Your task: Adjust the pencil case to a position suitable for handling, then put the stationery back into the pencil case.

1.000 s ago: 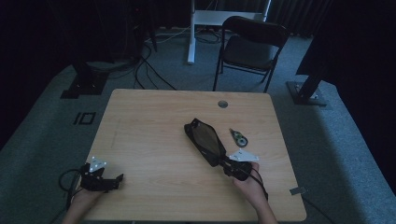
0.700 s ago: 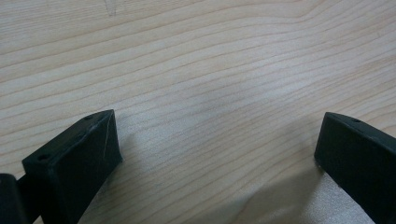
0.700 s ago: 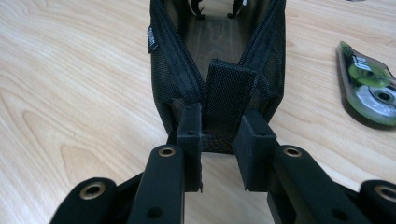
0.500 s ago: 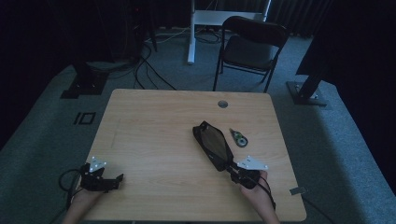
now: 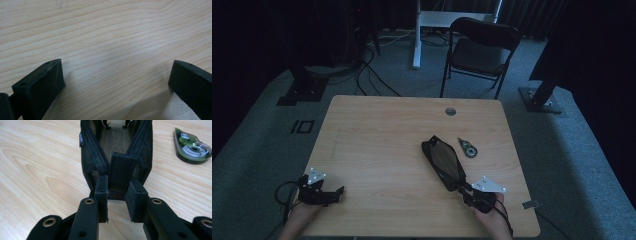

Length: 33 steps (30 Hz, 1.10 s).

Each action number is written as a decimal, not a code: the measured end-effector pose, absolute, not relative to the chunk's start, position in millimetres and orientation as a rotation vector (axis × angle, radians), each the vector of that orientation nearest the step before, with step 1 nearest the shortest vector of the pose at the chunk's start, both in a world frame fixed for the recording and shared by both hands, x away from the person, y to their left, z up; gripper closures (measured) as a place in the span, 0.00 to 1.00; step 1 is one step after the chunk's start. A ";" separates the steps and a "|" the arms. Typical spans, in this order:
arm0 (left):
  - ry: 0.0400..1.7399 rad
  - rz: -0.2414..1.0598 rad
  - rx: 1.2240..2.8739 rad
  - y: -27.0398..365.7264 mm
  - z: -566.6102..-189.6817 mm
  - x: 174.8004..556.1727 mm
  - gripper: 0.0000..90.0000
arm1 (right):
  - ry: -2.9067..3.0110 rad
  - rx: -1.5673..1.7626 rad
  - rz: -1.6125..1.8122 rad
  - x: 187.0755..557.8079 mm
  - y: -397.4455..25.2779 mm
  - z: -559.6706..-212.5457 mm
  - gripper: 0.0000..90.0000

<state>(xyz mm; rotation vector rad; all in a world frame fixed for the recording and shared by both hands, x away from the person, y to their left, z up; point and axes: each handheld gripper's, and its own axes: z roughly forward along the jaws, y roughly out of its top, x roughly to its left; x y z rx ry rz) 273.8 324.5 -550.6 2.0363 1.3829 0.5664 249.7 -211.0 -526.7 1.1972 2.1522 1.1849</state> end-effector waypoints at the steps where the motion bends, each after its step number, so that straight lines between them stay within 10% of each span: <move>1: 1.383 0.566 2.036 324.5 -550.6 273.8 0.00 | 2.151 1.200 1.187 248.1 -211.7 -526.4 0.80; 13: 1.383 0.566 2.036 324.5 -550.6 273.7 0.00 | 2.107 1.185 1.253 246.6 -225.1 -511.2 0.50; 33: 1.383 0.567 2.036 324.5 -550.6 273.7 0.00 | 2.012 1.306 1.170 269.7 -277.3 -530.4 0.41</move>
